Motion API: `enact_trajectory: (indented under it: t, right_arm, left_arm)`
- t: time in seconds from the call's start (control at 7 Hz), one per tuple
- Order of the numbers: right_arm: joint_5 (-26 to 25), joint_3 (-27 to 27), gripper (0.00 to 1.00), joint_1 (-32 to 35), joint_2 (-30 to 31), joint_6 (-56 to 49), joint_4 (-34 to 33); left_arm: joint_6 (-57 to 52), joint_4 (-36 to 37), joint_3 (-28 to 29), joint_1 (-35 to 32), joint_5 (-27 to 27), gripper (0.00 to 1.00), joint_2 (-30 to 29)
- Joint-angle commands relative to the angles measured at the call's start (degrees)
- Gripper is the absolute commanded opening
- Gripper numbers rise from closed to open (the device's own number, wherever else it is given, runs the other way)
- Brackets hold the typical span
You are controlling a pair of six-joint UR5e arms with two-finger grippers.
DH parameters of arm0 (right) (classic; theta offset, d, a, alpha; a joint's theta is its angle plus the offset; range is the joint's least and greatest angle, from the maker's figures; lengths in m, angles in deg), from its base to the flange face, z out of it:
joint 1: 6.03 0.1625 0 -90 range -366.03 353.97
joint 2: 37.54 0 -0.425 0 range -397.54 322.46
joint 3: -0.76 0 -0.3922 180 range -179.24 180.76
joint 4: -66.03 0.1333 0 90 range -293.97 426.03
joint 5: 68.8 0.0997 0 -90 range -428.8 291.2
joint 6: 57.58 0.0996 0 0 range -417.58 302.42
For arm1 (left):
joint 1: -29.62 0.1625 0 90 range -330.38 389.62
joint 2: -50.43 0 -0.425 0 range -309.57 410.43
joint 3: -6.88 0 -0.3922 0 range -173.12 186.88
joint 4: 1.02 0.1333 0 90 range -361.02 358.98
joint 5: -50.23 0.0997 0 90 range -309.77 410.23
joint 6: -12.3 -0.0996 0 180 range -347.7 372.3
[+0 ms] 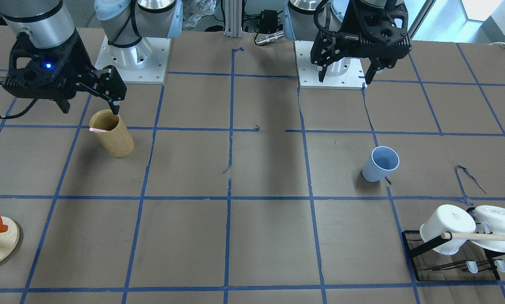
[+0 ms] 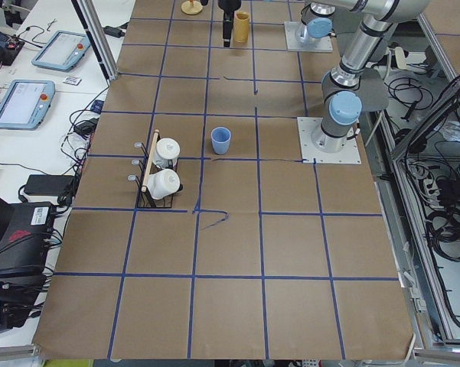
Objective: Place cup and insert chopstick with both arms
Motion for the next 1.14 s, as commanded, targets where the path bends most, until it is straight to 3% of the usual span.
enact_trajectory:
  t: [0.0, 0.43, 0.71, 1.0]
  right_arm:
    - [-0.14, -0.06, 1.0, 0.0, 0.02, 0.04, -0.01]
    - [-0.4, -0.32, 1.0, -0.52, -0.5, -0.23, 0.16]
    - [-1.09, -7.05, 1.0, -1.23, -0.6, -2.15, -3.06]
    - [-1.54, -13.14, 1.0, -4.82, -1.03, -6.61, -7.04]
  left_arm:
    - [0.0, 0.0, 0.0, 0.01, -0.03, 1.0, 0.04]
    - [-1.83, 0.0, -0.09, 0.27, 0.23, 1.0, -0.05]
    - [-6.11, 0.0, -2.27, 3.49, 0.15, 1.0, -1.36]
    - [-21.38, 14.15, -15.05, 12.01, 0.49, 1.0, -1.72]
